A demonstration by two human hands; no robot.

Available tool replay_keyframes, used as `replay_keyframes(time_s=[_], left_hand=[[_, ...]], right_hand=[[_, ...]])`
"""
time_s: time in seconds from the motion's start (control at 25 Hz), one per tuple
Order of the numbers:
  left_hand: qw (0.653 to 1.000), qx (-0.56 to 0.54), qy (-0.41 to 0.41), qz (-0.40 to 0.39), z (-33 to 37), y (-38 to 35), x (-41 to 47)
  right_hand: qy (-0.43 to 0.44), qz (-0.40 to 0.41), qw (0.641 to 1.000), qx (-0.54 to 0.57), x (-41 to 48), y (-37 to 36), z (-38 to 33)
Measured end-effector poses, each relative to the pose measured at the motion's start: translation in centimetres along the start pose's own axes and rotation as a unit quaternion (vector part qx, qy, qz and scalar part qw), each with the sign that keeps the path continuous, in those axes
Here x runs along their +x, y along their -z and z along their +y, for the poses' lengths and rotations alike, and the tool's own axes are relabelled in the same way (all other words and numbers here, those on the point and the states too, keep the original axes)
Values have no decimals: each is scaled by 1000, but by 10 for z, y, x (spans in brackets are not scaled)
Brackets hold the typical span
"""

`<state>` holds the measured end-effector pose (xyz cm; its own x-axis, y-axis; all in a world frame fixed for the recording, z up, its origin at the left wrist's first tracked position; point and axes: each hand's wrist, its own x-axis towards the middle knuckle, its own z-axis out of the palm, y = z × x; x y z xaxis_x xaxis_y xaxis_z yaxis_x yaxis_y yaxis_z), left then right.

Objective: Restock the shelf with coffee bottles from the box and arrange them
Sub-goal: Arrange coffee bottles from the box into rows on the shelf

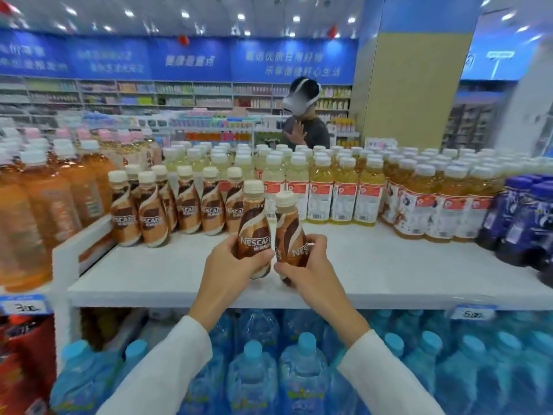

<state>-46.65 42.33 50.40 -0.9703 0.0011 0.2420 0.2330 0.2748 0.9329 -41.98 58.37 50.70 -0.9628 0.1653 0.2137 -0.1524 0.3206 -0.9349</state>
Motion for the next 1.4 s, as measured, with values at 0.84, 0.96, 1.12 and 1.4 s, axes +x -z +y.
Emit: replay_keyframes(time_s=[0.84, 0.96, 1.12, 1.4], left_hand=[[999, 43, -3, -7, -17, -1, -6], [999, 23, -11, -36, -21, 3, -4], [1000, 5, -27, -14, -26, 1, -12], [998, 29, -34, 53, -32, -8, -9]], right_hand=[[15, 43, 997, -64, 8, 7, 26], [26, 76, 992, -96, 9, -4, 25], [18, 59, 997, -49, 4, -3, 28], [22, 87, 995, -36, -3, -5, 25]])
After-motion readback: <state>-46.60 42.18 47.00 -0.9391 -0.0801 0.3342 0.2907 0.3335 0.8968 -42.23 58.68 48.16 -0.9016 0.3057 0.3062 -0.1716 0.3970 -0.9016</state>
